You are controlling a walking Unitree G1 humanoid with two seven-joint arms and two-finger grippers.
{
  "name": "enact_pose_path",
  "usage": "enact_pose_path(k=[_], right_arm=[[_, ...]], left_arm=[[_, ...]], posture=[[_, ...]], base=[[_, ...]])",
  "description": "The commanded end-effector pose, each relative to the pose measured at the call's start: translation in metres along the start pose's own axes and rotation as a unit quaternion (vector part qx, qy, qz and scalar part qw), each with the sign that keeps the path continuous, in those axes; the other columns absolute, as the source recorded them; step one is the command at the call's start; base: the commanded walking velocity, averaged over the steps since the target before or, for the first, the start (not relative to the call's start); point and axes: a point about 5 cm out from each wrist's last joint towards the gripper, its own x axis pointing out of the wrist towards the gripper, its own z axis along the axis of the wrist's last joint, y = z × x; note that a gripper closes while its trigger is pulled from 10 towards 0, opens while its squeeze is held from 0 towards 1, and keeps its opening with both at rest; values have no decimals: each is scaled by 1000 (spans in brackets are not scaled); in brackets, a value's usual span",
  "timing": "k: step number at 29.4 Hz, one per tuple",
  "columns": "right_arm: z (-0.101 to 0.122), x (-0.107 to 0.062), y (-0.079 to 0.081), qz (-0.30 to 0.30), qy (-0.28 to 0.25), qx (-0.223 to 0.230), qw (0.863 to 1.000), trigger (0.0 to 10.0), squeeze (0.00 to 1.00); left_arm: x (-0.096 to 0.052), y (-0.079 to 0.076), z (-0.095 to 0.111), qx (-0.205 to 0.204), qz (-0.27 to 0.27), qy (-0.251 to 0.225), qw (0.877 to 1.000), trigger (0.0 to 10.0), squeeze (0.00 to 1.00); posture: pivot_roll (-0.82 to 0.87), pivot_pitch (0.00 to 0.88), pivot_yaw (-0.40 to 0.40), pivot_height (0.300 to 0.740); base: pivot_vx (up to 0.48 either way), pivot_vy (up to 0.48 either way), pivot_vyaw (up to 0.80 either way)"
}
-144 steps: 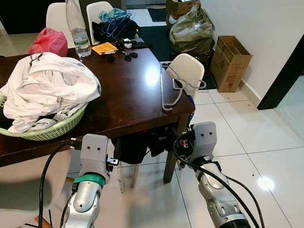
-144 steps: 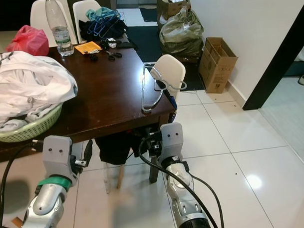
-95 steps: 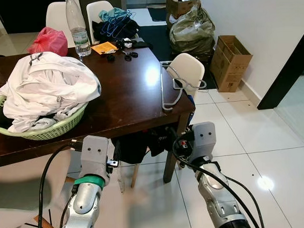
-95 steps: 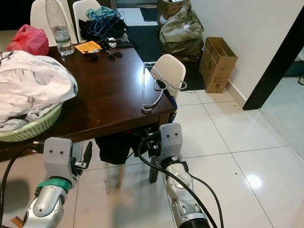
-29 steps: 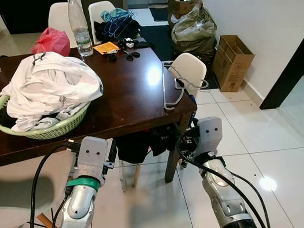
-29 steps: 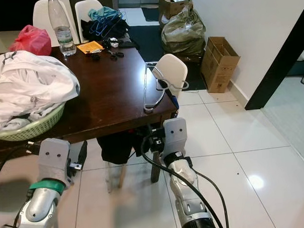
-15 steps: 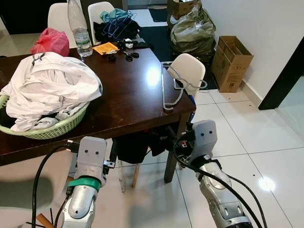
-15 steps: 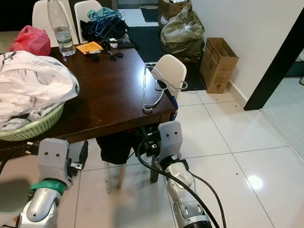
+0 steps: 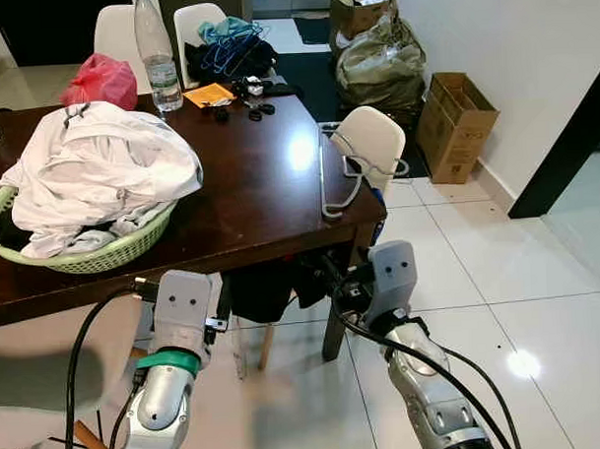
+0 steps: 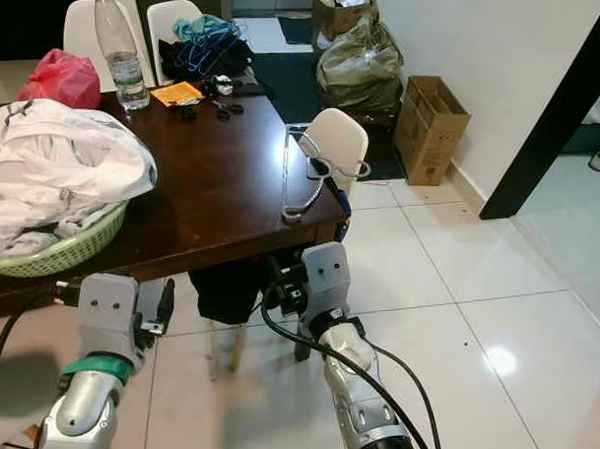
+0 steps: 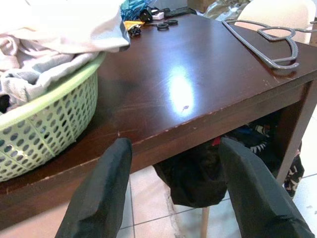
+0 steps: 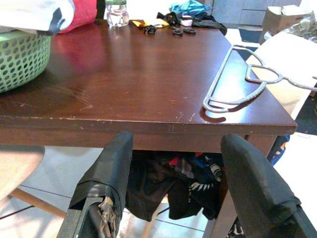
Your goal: Hang hanger
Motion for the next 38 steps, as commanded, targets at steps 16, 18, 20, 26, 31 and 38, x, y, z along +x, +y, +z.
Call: enact_pose_path(k=[16,18,20,26,31,38], right_arm=[[-6,-3,-1,-11,9,-2,1000,10000,0],[-9,-3,-1,-9,15,-3,1000,10000,0],[-13,-4,0,-5,25,-6,1000,10000,0],[-35,-14,-1,-4,65,-18,998,10000,0],[-45,-20,-5,-14,87,-23,996,10000,0],[-53,-23,-10,-33,103,-20,994,10000,0]], left_arm=[[2,-2,-11,-35,1,38,999,10000,0],[0,-2,-14,-33,1,45,998,10000,0],[-1,-2,-16,-32,2,49,998,10000,0],[-6,0,-24,-17,2,62,998,10000,0],[-12,-2,-32,1,-12,72,997,10000,0],[-14,-4,-38,7,-24,81,996,10000,0]], posture=[[19,10,19,740],[22,12,18,740],[24,13,17,740],[29,15,17,740],[30,18,17,740],[31,20,20,740]], base=[[0,0,0],[0,0,0],[0,0,0],[0,0,0],[0,0,0],[0,0,0]])
